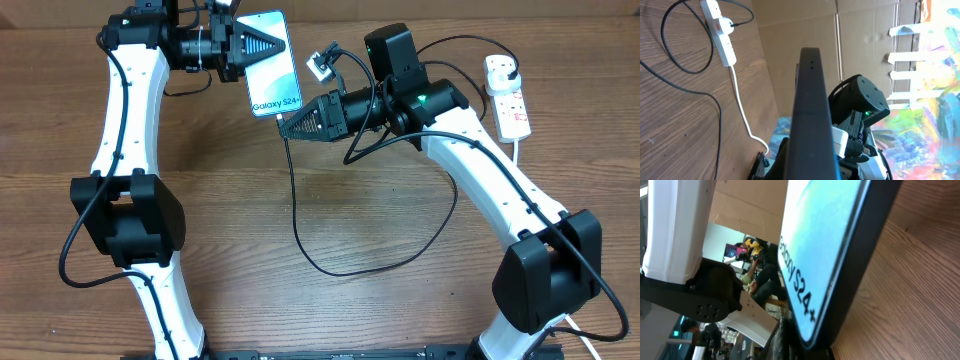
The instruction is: Plug charger to phone and switch on socket
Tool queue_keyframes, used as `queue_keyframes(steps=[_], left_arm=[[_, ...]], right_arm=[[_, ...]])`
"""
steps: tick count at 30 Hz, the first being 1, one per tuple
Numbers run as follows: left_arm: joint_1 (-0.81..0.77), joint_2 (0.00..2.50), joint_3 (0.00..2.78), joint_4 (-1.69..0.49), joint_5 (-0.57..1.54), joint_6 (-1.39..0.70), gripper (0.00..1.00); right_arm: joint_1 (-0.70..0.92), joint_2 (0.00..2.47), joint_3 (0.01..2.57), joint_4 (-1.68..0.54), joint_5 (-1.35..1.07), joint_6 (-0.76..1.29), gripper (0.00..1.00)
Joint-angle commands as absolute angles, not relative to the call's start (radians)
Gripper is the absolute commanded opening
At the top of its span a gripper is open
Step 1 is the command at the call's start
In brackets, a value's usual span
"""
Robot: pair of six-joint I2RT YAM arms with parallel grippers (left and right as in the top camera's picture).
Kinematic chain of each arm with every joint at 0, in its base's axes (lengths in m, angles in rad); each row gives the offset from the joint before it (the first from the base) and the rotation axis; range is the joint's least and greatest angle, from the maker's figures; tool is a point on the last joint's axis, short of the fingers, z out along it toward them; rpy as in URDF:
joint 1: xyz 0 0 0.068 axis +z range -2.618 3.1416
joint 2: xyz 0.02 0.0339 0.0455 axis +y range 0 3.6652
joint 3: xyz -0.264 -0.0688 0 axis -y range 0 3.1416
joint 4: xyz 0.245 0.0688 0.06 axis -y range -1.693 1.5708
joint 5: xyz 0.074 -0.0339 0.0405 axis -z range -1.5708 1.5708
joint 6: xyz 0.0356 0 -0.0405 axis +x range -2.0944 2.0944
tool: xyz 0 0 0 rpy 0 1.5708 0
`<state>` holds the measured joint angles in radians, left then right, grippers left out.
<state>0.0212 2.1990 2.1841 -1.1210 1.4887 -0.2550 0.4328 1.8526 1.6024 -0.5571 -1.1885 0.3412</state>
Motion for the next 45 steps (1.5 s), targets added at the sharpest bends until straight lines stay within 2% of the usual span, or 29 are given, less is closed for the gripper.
queue_keyframes(steps=[1,30,45], left_arm=[[0.018,2.191,2.186,-1.117,1.539,-0.274,0.04],[0.017,2.191,2.186,-1.118,1.538,-0.268,0.04],[0.017,2.191,2.186,-1.118,1.538,-0.268,0.04]], right_arm=[[0.433,1.860,1.590,-0.550,-1.186,0.353,0.04],[0.430,1.860,1.590,-0.481,-1.183,0.421,0.04],[0.430,1.860,1.590,-0.467,-1.016,0.638,0.04]])
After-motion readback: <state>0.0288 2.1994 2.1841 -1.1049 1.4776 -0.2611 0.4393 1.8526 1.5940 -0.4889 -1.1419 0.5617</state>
